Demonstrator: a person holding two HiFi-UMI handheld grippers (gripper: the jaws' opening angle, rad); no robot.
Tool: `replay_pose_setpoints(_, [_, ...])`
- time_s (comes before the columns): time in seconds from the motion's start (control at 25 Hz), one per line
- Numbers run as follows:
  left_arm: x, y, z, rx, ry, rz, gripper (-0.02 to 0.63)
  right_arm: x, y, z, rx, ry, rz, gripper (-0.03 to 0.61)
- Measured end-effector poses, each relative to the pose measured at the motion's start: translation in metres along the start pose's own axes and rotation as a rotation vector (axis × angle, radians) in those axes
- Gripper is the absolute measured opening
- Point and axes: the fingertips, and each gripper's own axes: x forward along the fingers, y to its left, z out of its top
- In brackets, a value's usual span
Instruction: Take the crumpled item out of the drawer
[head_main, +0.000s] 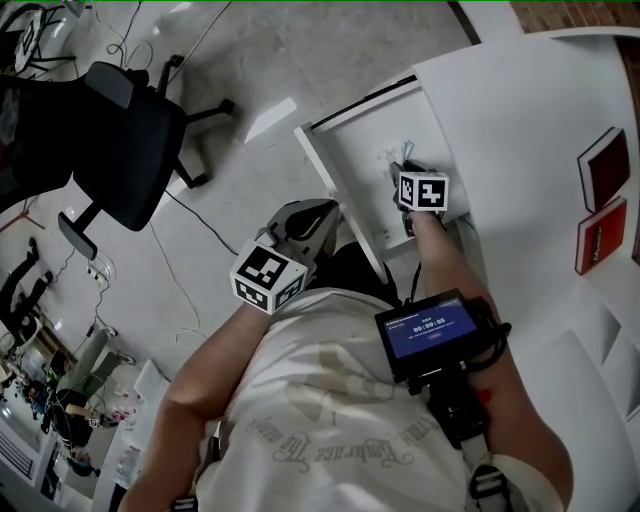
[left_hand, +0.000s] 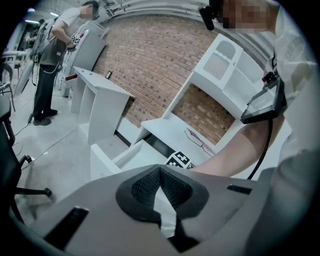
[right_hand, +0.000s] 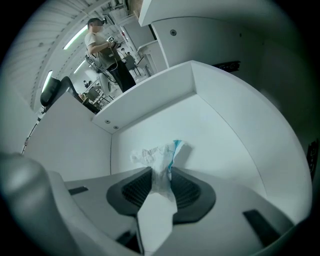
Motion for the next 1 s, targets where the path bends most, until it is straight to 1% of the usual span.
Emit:
replay_pose_setpoints(0.36, [-0.013, -0.017, -0.011, 0.014, -0.022, 0.028, 0.02, -0.015, 0.011, -0.009, -0.03, -0.023, 0.021, 0.13])
replay_pose_setpoints(0.56, [-0.029, -0.064, -0.008, 0.032, -0.041, 0.026, 0.02, -0.061, 0.018, -0.021, -0.037, -0.04, 0.046, 0.13])
replay_pose_setpoints(0.64, [-0.031, -0.073, -0.006, 0.036, -0.054, 0.032, 0.02, -0.071, 0.019, -0.023, -0.039, -0.049, 0.06, 0.13])
replay_pose_setpoints(0.84, [-0.042, -0.088, -0.007, 0.05, -0.077, 0.062, 0.02, -0.094, 0.026, -0.02, -0.073, -0.128, 0.084, 0.13])
replay_pose_setpoints(1.0, [-0.039, -0.087, -0.025, 0.043, -0.088, 0.091, 0.02, -0.09, 0.027, -0.022, -0.099, -0.17, 0.106, 0.13])
